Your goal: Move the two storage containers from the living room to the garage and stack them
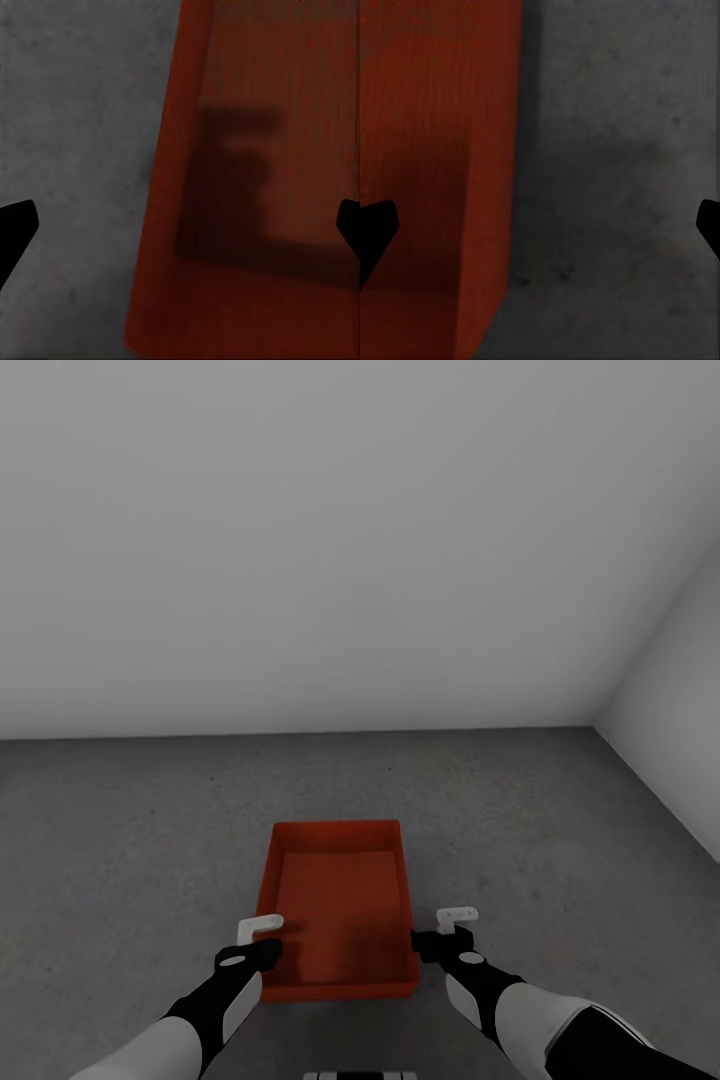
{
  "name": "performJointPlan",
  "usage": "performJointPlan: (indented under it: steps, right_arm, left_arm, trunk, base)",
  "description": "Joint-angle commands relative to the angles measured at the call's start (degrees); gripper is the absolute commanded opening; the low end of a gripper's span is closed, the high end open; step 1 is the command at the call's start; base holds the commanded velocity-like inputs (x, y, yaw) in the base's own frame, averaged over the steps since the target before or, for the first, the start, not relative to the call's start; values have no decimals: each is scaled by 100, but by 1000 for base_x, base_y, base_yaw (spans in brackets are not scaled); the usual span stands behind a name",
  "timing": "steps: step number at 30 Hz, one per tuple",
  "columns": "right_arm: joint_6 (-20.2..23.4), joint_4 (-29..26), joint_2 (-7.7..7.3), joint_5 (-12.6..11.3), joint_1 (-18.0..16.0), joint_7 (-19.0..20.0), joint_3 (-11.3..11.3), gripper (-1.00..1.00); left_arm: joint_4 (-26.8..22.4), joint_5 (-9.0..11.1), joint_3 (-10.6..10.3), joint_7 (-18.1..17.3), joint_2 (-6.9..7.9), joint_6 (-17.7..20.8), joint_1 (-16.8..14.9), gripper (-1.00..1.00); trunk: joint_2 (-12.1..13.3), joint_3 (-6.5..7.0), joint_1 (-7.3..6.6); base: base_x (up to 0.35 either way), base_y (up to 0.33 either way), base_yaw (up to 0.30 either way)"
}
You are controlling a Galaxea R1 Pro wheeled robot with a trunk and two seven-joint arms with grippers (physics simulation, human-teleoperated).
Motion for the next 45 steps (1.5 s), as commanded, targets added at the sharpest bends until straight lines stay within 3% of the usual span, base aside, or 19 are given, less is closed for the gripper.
performJointPlan:
  steps: [1,45]
  right_arm:
    - [-27,17,5,-45,-5,-7,48,100]
    - [-18,17,-12,-38,-5,-1,48,100]
  left_arm:
    - [-15,57,-49,43,4,31,0,100]
    - [176,133,-40,36,55,31,0,100]
  trunk:
    - [40,14,-23]
    - [1805,804,-990]
  base:
    - [0,0,0]
    - [0,0,0]
